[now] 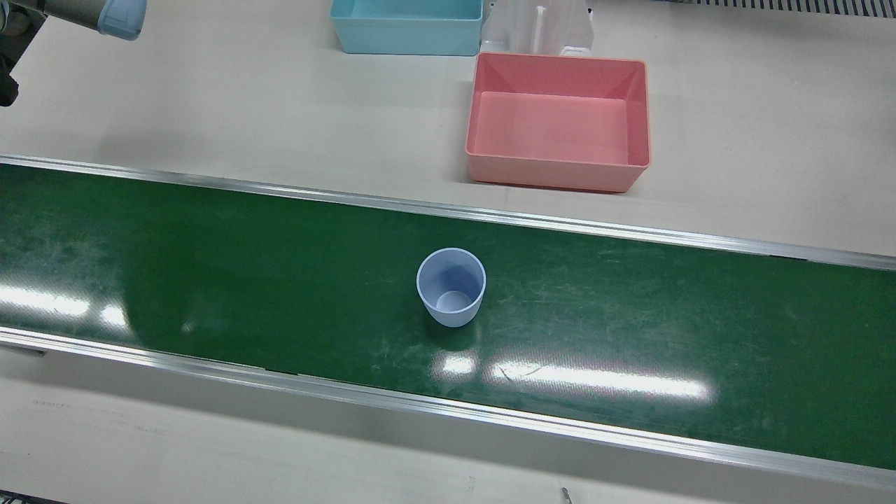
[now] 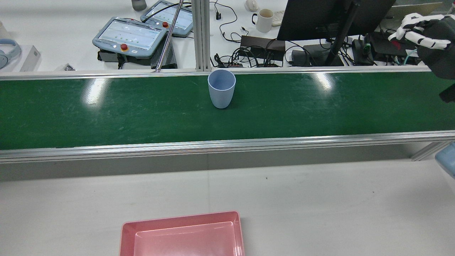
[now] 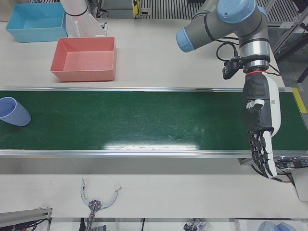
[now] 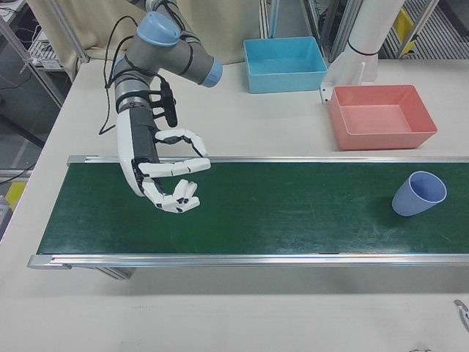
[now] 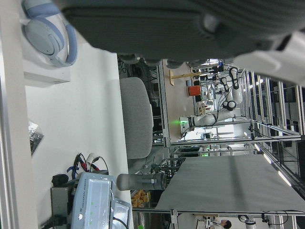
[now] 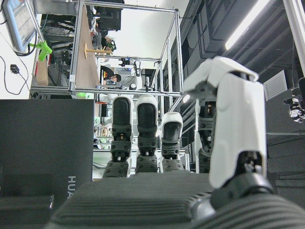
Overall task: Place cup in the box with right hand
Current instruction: 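Swing the right hand in over the belt toward the blue cup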
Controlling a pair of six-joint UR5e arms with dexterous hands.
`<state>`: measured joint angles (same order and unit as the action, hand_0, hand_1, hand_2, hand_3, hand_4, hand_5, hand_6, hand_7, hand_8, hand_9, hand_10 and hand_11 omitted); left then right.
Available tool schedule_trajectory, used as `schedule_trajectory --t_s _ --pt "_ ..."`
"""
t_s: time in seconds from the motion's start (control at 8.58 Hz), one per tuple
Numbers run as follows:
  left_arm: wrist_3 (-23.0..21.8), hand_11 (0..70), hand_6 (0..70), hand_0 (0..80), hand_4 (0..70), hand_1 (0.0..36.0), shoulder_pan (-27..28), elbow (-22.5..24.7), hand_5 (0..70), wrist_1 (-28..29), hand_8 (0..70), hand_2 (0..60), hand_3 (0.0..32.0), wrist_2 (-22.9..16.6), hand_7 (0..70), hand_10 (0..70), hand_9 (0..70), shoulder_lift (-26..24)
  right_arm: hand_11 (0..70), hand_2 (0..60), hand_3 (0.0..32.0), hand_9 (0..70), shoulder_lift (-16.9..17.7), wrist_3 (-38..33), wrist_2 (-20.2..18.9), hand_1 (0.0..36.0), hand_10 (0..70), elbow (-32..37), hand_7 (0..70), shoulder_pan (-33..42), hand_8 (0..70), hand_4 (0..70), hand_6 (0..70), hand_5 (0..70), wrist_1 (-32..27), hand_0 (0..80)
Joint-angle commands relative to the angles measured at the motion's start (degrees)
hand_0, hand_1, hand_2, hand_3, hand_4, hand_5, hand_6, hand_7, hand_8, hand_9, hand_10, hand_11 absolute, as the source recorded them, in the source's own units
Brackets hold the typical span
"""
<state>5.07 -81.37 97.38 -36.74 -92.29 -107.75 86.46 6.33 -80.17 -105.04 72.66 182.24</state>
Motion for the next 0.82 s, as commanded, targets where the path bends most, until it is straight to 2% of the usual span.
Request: schedule_trajectory --t_s 0.0,0.12,0.23,0.35,0.47,0.58,0.7 --pt "0.0 0.0 0.0 0.0 0.0 0.0 0.0 0.1 0.0 -0.1 0.0 0.0 0.0 0.0 0.0 0.0 0.0 0.0 23.1 14.0 0.0 47.6 -3.5 2.4 6.6 13.3 16.2 1.2 70.0 -10.5 29.4 70.0 21.5 5.2 3.3 50.9" --pt "0.0 0.0 0.0 0.0 0.0 0.0 0.0 0.2 0.0 -0.2 0.0 0.0 0.0 0.0 0.0 0.0 0.0 0.0 15.8 13.7 0.0 42.9 -5.0 2.8 8.0 11.6 11.3 0.3 70.0 -11.6 25.6 70.0 19.3 3.7 4.9 49.5" --pt "0.0 0.0 0.0 0.0 0.0 0.0 0.1 0.3 0.0 -0.2 0.0 0.0 0.0 0.0 0.0 0.0 0.0 0.0 11.8 13.6 0.0 37.3 -7.8 3.8 8.1 11.5 8.5 -0.3 70.0 -12.5 21.6 70.0 17.1 3.1 7.2 48.8" --pt "0.0 0.0 0.0 0.0 0.0 0.0 0.1 0.3 0.0 -0.1 0.0 0.0 0.0 0.0 0.0 0.0 0.0 0.0 10.1 14.9 0.0 32.5 -8.9 6.1 10.5 12.7 7.2 -1.5 70.0 -15.2 18.4 70.0 15.6 3.0 9.8 49.2" --pt "0.0 0.0 0.0 0.0 0.0 0.0 0.0 0.2 0.0 0.0 0.0 0.0 0.0 0.0 0.0 0.0 0.0 0.0 8.6 16.0 0.0 29.9 -9.5 7.7 17.4 12.8 6.2 -1.2 68.7 -21.0 16.2 70.0 14.6 2.4 10.1 49.1" --pt "0.0 0.0 0.0 0.0 0.0 0.0 0.1 0.1 0.0 0.0 0.0 0.0 0.0 0.0 0.0 0.0 0.0 0.0 7.7 16.8 0.0 30.3 -11.3 11.3 22.3 12.2 5.6 -1.0 69.0 -25.4 16.3 70.0 14.5 2.1 10.2 48.7" --pt "0.0 0.0 0.0 0.0 0.0 0.0 0.1 0.2 0.0 -0.1 0.0 0.0 0.0 0.0 0.0 0.0 0.0 0.0 5.2 16.6 0.0 29.6 -14.0 14.9 23.3 12.5 3.8 -1.0 67.6 -27.1 15.9 70.0 13.8 2.2 10.2 48.5"
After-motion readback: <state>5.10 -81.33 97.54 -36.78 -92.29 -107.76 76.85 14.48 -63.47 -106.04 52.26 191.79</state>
